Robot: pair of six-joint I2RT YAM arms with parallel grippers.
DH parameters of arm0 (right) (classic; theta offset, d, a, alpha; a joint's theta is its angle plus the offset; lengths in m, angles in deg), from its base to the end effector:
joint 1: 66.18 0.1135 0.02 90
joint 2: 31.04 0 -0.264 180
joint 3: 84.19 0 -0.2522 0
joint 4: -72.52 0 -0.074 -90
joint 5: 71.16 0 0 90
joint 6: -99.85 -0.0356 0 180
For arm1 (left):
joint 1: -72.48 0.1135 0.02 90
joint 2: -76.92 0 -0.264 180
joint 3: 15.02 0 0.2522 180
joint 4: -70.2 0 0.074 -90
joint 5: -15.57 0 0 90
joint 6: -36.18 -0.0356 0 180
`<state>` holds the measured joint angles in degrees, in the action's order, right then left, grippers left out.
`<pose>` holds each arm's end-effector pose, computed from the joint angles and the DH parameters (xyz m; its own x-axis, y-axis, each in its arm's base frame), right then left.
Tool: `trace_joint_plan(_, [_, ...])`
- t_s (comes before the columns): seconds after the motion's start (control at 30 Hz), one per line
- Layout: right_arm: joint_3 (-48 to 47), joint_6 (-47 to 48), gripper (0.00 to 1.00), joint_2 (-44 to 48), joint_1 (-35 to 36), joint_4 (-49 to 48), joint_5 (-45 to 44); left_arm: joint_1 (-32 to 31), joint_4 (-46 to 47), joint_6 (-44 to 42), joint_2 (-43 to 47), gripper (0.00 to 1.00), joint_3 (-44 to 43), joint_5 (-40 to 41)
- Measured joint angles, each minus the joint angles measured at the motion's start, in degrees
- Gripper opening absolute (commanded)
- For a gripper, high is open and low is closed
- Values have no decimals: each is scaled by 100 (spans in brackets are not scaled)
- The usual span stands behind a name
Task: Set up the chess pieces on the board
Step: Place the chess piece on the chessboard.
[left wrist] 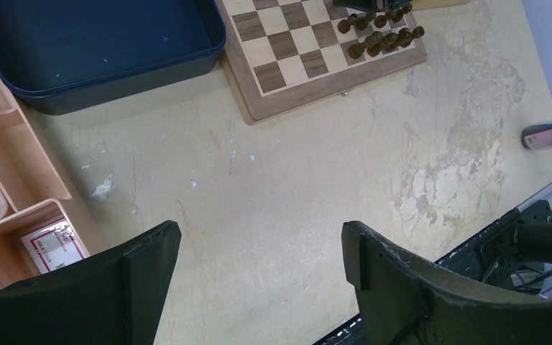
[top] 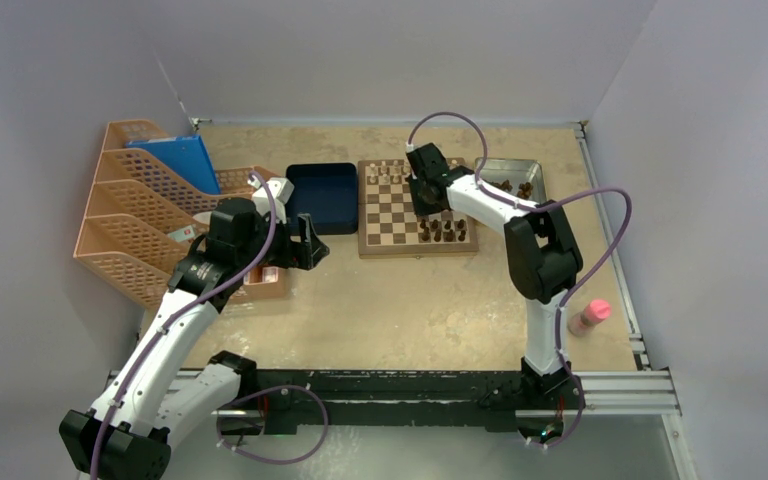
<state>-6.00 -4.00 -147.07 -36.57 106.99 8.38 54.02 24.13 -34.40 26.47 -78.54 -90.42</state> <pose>0.3964 0.2179 0.2069 -0.7254 -0.1415 -0.6736 -0.2143 0.9764 0.0256 0.1755 -0.0689 0.3152 -0.6613 -0.1162 -0.7411 0.3220 0.8483 -0.4203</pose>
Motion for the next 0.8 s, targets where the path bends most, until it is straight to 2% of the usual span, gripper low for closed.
trace_joint_plan(0.8, [70,129,16,-2,87,179,0,0,2,0,13,83,0,2])
